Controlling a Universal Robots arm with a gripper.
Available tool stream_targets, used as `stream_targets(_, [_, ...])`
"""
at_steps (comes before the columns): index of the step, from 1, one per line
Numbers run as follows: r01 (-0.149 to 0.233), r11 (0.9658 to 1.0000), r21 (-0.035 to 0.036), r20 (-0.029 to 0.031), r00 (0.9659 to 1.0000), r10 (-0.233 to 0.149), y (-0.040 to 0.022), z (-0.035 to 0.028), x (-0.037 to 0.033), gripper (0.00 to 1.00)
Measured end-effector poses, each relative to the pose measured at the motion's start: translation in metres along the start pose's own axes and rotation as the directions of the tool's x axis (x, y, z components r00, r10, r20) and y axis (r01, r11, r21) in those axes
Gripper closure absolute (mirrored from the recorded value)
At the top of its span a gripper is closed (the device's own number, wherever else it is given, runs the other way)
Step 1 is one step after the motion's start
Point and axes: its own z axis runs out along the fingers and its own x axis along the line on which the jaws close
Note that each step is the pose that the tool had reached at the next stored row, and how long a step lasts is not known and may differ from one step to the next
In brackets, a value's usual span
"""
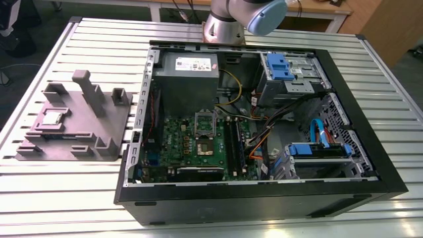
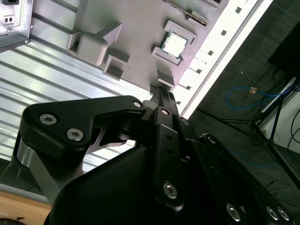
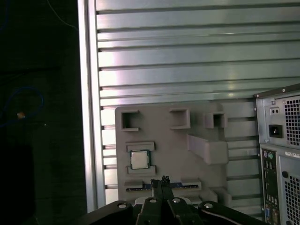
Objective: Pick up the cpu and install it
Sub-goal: 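Reach for the cpu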
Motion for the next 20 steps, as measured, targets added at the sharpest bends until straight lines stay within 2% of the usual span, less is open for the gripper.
stream_targets(10, [0.000, 1.0000, 0.0000, 0.0000, 1.0000, 0.000, -0.0002, 0.0000, 0.0030, 0.89])
stream_targets(20, [0.000, 1.0000, 0.0000, 0.0001, 1.0000, 0.000, -0.0009, -0.0001, 0.0111, 0.89])
